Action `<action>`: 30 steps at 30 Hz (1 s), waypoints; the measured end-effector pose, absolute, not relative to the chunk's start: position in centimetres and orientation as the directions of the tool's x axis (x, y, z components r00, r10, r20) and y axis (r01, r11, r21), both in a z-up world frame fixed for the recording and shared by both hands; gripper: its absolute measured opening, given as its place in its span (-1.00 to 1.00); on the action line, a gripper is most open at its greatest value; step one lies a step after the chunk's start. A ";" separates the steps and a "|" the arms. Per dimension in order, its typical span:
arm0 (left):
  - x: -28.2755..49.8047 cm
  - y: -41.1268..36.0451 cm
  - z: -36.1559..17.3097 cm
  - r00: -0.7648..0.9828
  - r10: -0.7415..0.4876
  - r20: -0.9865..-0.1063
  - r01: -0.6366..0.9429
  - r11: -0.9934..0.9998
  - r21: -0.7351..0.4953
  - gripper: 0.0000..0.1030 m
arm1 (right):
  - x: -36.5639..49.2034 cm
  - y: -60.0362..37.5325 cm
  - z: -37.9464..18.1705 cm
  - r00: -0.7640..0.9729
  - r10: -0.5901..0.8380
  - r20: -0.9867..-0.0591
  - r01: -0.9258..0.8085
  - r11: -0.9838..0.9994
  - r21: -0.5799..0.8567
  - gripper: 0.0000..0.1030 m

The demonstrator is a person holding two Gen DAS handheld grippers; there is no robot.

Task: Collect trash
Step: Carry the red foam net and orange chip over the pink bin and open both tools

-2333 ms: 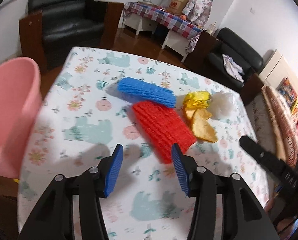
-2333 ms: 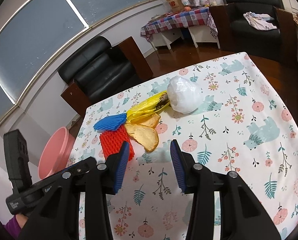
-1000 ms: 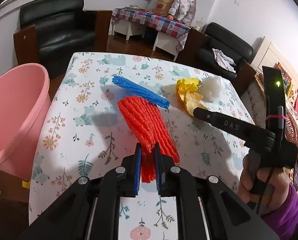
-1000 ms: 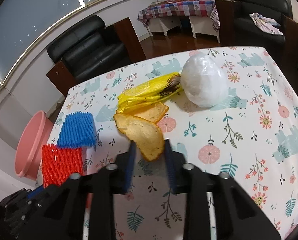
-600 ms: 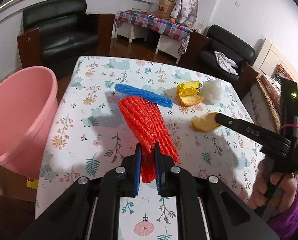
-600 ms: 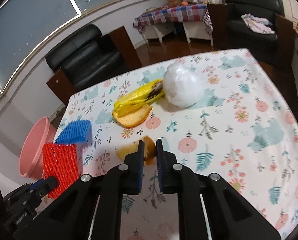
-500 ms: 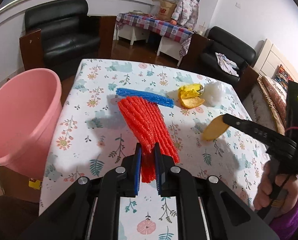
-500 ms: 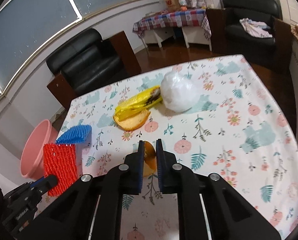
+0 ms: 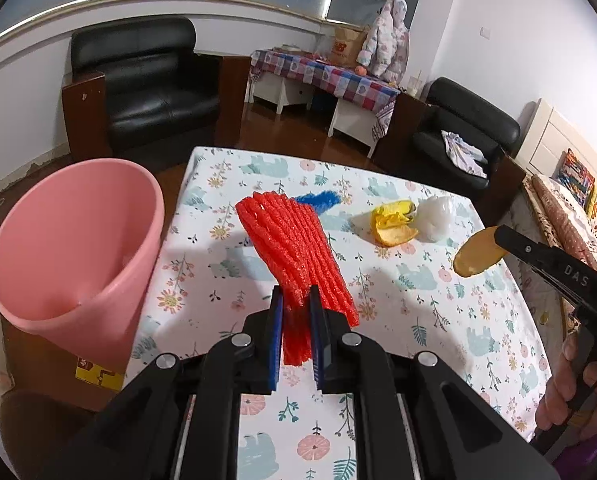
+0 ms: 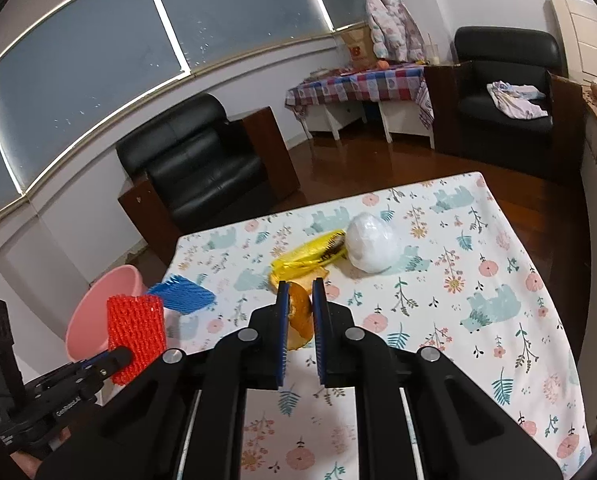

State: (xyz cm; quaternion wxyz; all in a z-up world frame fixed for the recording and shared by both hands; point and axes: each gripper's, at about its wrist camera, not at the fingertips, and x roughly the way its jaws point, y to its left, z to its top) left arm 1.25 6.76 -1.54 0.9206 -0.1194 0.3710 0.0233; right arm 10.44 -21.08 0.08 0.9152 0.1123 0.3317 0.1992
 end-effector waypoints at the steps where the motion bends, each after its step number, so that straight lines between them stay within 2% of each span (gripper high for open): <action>1: 1.1 6.8 -1.4 0.727 -0.044 -0.685 -0.133 0.970 -0.203 -0.79 | 10.3 -21.0 0.3 0.701 0.443 -0.559 -0.294 0.893 0.340 -0.77; 20: -1.1 10.7 0.2 0.773 0.020 -0.635 -0.207 0.953 -0.221 -0.79 | 9.9 -17.5 1.1 0.645 0.536 -0.545 -0.375 0.843 0.385 -0.77; 30: -2.6 14.5 0.4 0.779 0.095 -0.619 -0.292 0.929 -0.226 -0.79 | 9.9 -11.8 1.6 0.567 0.607 -0.556 -0.478 0.793 0.379 -0.77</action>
